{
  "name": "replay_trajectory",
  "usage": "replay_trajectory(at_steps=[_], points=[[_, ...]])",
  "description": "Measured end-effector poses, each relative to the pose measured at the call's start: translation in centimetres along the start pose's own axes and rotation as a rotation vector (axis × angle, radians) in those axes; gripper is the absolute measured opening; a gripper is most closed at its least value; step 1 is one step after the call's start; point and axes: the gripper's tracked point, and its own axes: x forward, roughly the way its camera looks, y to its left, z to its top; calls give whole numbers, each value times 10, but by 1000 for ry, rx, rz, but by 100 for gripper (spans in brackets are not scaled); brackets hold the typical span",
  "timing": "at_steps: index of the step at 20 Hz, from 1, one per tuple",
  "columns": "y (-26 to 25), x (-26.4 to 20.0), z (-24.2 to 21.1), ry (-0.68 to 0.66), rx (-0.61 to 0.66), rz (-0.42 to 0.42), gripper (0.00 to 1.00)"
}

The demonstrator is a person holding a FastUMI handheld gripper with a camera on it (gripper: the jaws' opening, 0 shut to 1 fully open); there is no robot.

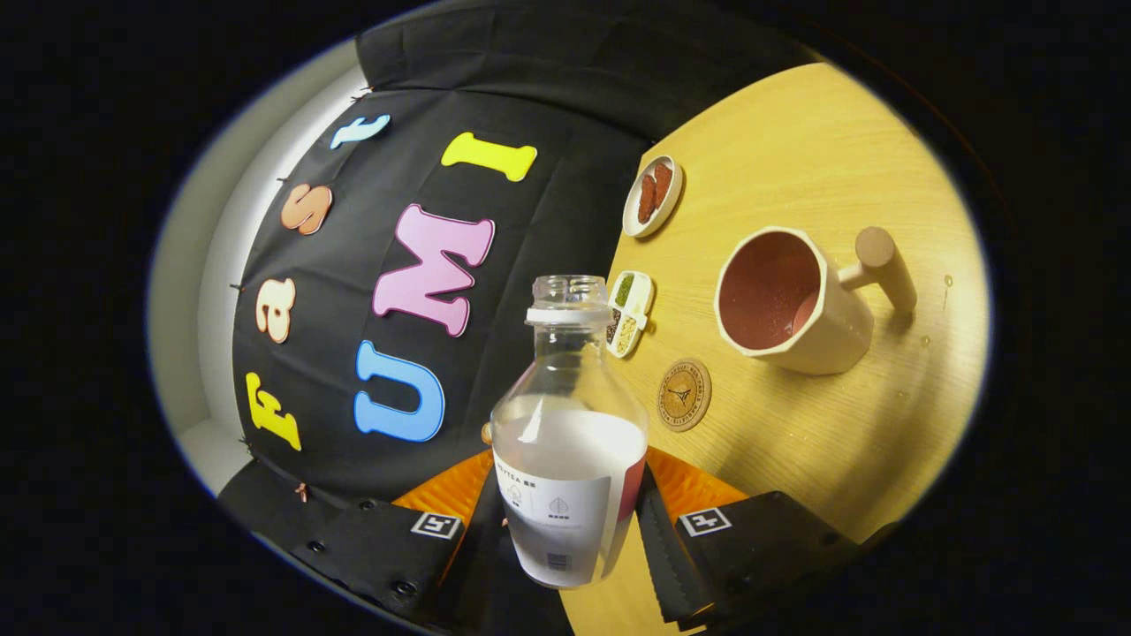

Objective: Take the bottle from table, then pour the juice into the cup, finally place the bottle on the coaster

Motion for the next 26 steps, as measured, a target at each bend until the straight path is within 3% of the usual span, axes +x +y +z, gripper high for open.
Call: replay_trajectory(at_steps=[13,26], points=[[-11,17,10,-40,330,9,74],[-12,16,10,-45,472,16,74]])
